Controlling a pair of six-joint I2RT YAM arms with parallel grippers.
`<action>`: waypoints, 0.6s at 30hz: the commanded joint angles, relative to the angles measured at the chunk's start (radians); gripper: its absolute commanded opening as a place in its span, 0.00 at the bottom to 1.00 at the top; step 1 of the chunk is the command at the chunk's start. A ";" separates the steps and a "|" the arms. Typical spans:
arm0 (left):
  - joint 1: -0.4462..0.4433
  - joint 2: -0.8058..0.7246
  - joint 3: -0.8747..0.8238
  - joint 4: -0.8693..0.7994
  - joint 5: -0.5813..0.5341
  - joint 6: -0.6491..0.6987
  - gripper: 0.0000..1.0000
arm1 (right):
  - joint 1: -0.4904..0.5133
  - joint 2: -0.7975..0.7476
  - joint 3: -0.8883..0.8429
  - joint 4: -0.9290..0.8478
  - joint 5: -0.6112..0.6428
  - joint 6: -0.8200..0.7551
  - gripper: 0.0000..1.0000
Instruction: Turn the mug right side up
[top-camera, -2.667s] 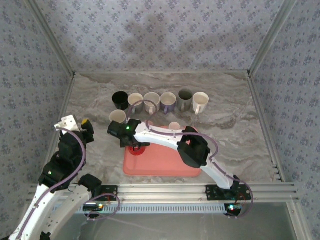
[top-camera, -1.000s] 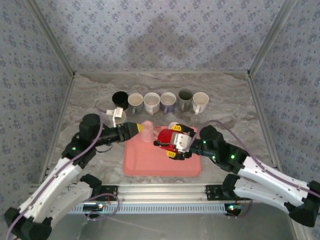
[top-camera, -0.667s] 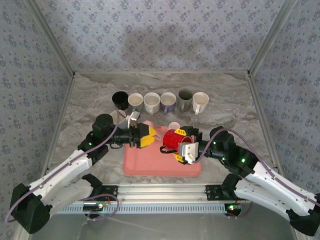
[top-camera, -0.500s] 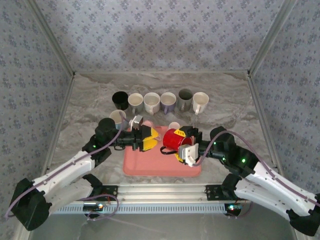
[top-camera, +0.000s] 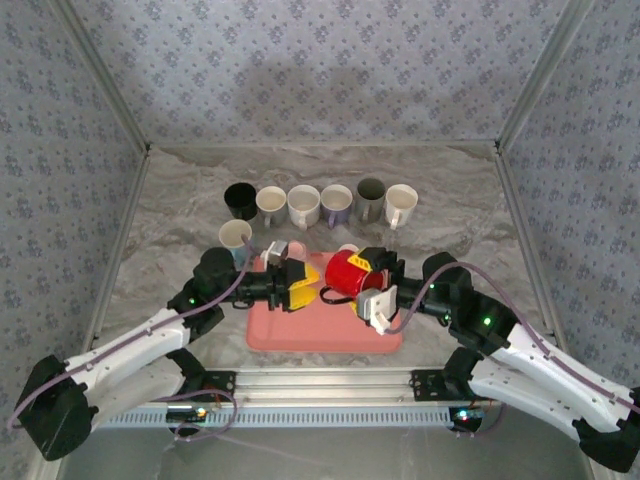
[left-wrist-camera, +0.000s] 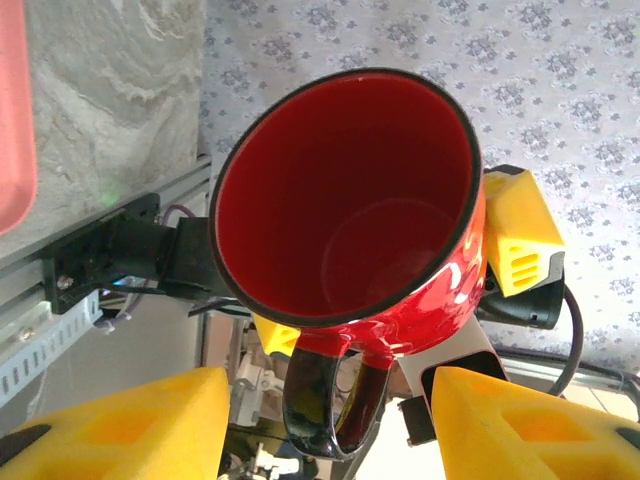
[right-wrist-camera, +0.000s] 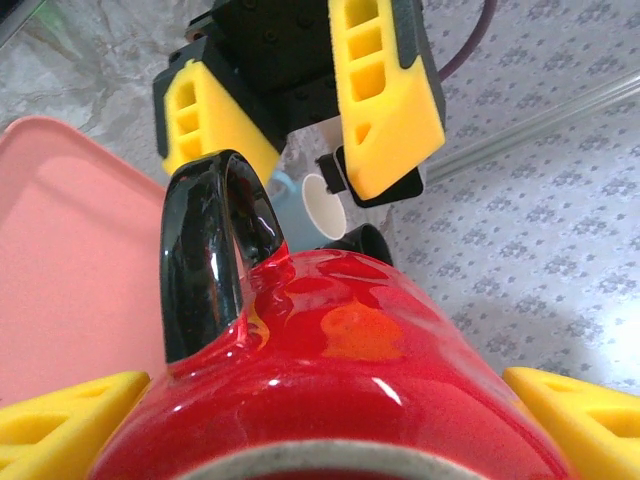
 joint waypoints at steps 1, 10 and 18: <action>-0.030 0.013 -0.017 0.118 -0.066 -0.042 0.56 | 0.007 -0.021 0.025 0.124 0.009 -0.011 0.42; -0.108 0.069 -0.014 0.304 -0.171 -0.086 0.52 | 0.022 -0.017 -0.008 0.198 0.021 0.013 0.42; -0.150 0.123 -0.013 0.387 -0.206 -0.098 0.34 | 0.033 0.001 -0.025 0.235 0.036 0.017 0.42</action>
